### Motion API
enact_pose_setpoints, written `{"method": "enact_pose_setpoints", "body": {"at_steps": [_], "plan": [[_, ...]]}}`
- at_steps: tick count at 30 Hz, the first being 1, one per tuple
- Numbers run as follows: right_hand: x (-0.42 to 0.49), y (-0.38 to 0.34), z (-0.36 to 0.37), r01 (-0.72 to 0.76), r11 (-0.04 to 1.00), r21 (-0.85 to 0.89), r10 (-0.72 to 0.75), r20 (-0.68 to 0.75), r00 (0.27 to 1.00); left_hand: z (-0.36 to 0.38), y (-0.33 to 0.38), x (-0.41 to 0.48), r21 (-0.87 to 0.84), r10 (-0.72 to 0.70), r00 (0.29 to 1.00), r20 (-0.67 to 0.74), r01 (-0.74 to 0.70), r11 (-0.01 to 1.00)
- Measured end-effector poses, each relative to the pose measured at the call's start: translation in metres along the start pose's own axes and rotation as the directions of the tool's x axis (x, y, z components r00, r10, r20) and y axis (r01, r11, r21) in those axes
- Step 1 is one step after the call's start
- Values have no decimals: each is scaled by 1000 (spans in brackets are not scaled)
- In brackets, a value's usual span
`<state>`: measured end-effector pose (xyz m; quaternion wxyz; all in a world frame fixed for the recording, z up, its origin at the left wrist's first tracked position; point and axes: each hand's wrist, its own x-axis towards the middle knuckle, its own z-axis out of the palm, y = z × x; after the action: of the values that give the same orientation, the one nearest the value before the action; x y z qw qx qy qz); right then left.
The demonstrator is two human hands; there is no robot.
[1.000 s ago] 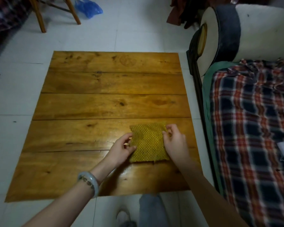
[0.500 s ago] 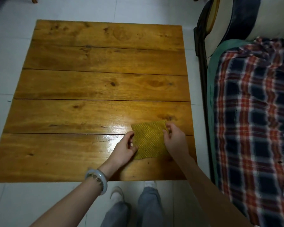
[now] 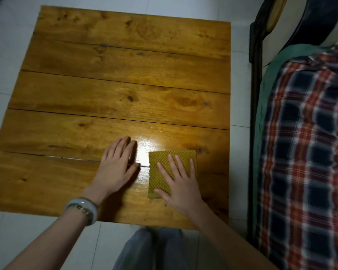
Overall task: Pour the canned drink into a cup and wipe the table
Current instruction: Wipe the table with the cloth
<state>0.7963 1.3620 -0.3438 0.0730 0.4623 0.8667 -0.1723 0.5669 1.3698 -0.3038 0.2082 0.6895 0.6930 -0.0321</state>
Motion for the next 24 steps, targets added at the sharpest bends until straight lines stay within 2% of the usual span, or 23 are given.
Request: {"method": "enact_pose_setpoints", "body": {"at_steps": [5,12,18,24], "plan": [[2,2,0,4,1000,4,-4,8,1000,6,-15,11,54,-31,1000,4,30,998],[10,12,0,77,996,-36,-79,-52,996,3,-24,15,108,30,999,38,-34,994],[38,24,-11,167,985,-50,-171,-80,982,-1,-38,30,118,-10,999,38,5,993],[98,12,-25,180,982,-55,-184,-79,980,2,-40,31,156,2,998,62,-12,988]]}}
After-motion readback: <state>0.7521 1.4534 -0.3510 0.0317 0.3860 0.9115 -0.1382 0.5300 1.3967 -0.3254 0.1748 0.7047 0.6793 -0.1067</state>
